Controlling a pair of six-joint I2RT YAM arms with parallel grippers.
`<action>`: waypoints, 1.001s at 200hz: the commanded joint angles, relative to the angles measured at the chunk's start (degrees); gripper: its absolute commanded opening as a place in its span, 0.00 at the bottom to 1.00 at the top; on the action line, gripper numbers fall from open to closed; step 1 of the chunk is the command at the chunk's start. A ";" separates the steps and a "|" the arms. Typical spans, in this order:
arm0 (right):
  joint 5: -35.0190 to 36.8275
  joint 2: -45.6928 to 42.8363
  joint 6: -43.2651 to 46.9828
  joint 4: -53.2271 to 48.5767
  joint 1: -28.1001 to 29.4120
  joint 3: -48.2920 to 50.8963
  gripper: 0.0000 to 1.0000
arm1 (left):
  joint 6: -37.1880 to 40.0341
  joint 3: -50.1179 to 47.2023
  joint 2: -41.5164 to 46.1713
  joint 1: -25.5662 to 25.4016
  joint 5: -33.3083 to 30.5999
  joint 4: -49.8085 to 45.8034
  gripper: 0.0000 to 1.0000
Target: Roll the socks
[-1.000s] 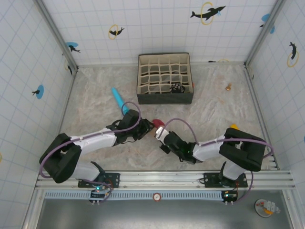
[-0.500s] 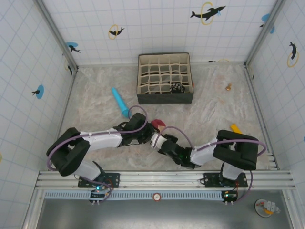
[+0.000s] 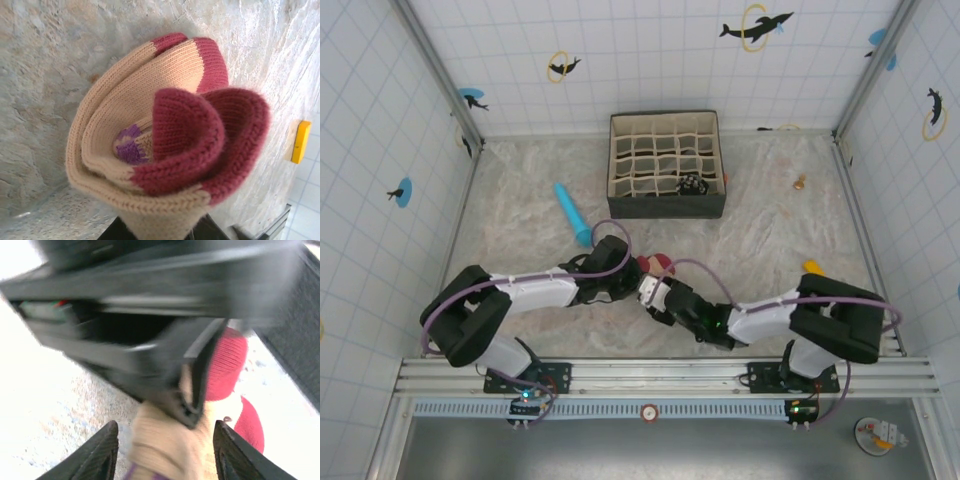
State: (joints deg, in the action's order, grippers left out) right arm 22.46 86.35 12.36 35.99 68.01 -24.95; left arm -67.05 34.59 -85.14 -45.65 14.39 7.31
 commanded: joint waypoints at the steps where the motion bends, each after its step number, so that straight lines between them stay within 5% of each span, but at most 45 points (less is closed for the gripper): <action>1: -12.41 -4.66 -10.50 -9.12 -5.62 -3.19 0.58 | 8.66 -0.72 2.72 0.93 0.32 -2.09 0.00; 41: -23.79 -4.91 -21.35 -18.01 -16.72 -7.73 0.58 | 15.80 -3.63 5.02 1.96 0.96 -2.63 0.00; 91: -32.96 3.13 -31.07 -16.38 -25.85 -11.59 0.57 | 17.84 -6.61 5.94 2.23 1.43 -0.78 0.00; 152: -46.77 12.49 -32.97 -5.11 -28.19 -11.99 0.55 | 19.01 -8.74 6.84 2.32 2.47 2.42 0.00; 200: -49.13 18.72 -33.13 -1.66 -28.19 -12.36 0.49 | 20.02 -9.76 6.92 2.32 4.05 4.79 0.00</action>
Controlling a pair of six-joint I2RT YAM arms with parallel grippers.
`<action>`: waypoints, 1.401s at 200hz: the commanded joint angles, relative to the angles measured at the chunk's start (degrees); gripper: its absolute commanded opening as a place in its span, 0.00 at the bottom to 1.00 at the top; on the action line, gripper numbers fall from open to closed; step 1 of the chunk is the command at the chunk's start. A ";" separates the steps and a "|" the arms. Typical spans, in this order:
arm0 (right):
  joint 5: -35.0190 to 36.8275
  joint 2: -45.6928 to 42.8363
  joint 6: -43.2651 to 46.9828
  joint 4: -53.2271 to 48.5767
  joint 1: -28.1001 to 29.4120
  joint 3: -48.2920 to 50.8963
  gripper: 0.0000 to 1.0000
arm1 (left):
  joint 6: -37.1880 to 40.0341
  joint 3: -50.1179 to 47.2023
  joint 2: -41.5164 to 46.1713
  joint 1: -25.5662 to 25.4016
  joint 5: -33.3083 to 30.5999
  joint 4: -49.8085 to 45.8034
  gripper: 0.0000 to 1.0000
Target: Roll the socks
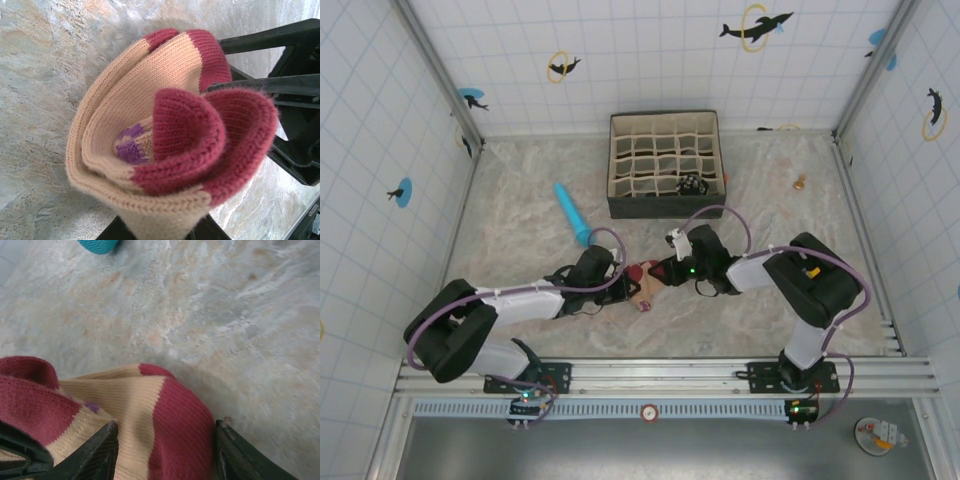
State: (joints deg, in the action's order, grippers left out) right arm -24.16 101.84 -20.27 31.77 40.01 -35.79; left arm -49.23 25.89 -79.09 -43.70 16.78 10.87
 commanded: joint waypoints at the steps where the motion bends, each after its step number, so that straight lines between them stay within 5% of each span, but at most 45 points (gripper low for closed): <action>1: -2.45 3.38 -0.53 2.58 -0.19 -1.54 0.49 | 2.21 -1.08 0.86 0.38 1.63 1.20 0.00; 23: -0.88 5.02 -1.15 2.90 -0.20 -1.14 0.32 | 2.38 -1.51 1.63 0.39 1.07 1.17 0.00; 41: 0.83 4.91 -1.25 1.33 -0.30 -1.02 0.00 | 2.05 -2.05 2.68 0.44 0.08 1.05 0.00; 135: 13.01 -6.79 -0.73 -22.40 -1.35 -1.48 0.00 | -2.19 -3.75 7.63 0.46 -9.52 3.86 0.00; 222: 18.27 -4.76 4.07 -19.67 -3.18 -3.12 0.00 | -8.21 -3.82 -3.97 0.46 -7.28 13.20 0.00; 256: 16.98 -4.46 7.00 -14.84 -3.18 -2.99 0.16 | -13.83 -3.50 -6.48 0.00 -7.72 14.37 0.00; 280: 16.01 -6.20 7.90 -11.95 -3.19 -1.40 0.37 | -15.49 -2.16 -7.28 -1.36 -9.04 13.26 0.00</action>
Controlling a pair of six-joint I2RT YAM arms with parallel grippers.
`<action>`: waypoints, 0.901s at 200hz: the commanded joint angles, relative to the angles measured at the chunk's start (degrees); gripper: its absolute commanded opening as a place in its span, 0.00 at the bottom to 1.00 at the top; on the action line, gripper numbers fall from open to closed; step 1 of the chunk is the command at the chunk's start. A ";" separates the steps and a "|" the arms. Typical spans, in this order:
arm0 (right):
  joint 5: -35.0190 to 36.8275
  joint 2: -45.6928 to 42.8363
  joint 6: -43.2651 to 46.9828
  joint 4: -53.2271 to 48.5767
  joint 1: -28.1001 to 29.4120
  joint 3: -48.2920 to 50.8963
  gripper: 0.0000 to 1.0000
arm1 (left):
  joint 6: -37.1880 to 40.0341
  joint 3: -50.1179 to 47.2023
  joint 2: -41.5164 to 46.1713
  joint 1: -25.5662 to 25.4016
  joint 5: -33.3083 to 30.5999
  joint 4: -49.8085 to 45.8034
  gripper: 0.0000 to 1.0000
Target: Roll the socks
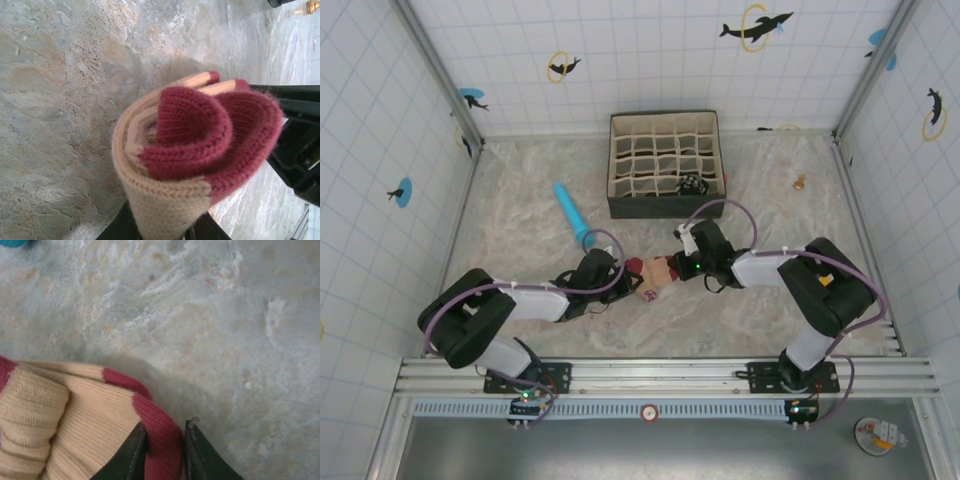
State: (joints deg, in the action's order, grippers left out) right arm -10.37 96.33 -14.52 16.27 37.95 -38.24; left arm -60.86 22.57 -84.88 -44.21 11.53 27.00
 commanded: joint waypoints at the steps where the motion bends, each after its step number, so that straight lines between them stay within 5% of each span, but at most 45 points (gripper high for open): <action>1: 2.17 -0.88 2.14 3.75 -1.09 1.18 0.38 | -3.93 1.25 -1.46 -0.87 -3.88 -3.03 0.00; 37: 3.36 -10.86 5.16 10.72 1.51 9.79 0.59 | -6.40 2.30 -2.03 -1.23 -4.57 -4.64 0.00; 88: 16.16 -23.17 17.20 16.47 16.17 19.95 0.70 | -9.54 3.36 -2.11 -1.31 -5.12 -6.96 0.00; 130: 20.76 -19.87 21.45 25.24 23.34 21.68 0.72 | -12.46 3.27 -2.88 -1.39 -4.51 -7.01 0.00; 180: 19.37 -8.39 25.04 30.07 25.01 15.42 0.70 | -14.10 3.01 -3.24 -1.50 -3.70 -7.05 0.00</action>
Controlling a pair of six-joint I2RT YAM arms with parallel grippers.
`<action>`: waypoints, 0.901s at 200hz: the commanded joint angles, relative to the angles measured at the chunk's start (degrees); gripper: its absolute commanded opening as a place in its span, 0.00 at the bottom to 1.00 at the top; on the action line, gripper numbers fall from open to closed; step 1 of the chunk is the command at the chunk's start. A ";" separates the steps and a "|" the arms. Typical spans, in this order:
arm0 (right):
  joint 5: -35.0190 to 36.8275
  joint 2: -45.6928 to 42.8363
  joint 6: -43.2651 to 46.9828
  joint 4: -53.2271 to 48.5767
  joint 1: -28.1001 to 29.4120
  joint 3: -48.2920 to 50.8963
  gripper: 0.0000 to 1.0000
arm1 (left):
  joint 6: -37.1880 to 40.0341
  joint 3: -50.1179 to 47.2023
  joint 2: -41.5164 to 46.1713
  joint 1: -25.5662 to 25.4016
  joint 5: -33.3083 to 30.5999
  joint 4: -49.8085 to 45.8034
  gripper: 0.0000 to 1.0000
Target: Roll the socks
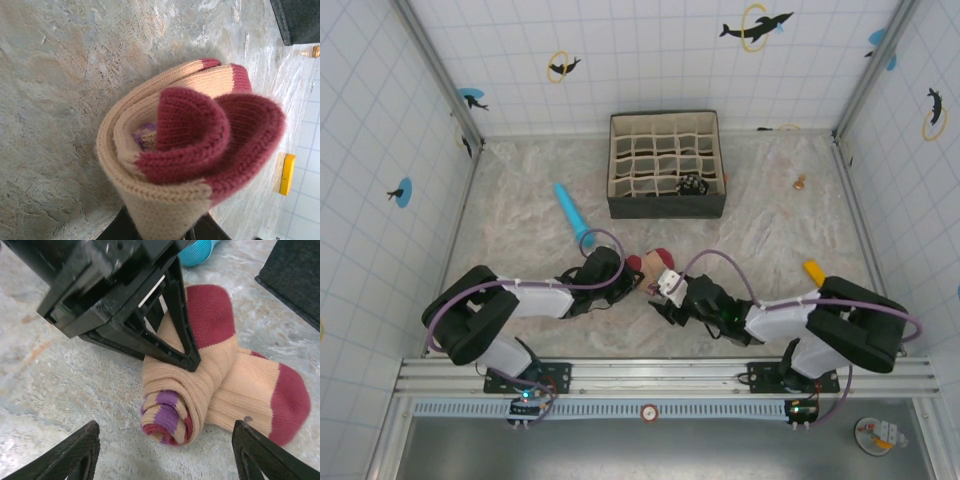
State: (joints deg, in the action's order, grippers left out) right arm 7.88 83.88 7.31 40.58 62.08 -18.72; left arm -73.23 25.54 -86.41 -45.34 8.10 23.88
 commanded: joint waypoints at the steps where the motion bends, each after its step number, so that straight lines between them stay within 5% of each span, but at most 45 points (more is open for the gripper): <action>1: 1.19 4.26 3.31 5.88 0.91 -4.25 0.70 | -1.74 -0.01 -1.68 -0.36 -0.27 -3.93 0.00; 41: 3.24 10.20 4.05 8.67 1.04 -7.09 0.66 | -2.02 -0.05 -1.66 -0.40 -0.01 -3.98 0.00; 72: 4.61 13.08 3.29 8.98 1.03 -7.35 0.48 | -2.18 -0.15 -1.01 -0.45 -0.35 -4.36 0.00; 113: 5.77 14.79 2.23 10.34 0.98 -5.29 0.43 | -2.35 0.13 -0.98 -0.44 -0.06 -4.26 0.00; 150: 4.39 16.29 -0.21 9.86 -0.52 -5.46 0.04 | -2.27 0.70 -1.08 -0.45 0.61 -4.26 0.00; 165: 1.59 16.36 -2.74 10.35 -2.43 -4.70 0.00 | -2.09 0.60 -0.31 -0.45 0.33 -4.96 0.00; 180: -1.63 16.14 -5.46 11.01 -4.62 -3.55 0.00 | -2.08 0.40 0.81 -0.45 -0.50 -6.56 0.21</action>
State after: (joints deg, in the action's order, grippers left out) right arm 9.21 98.76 6.76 51.05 60.95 -24.49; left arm -74.87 25.85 -86.61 -45.34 7.57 23.57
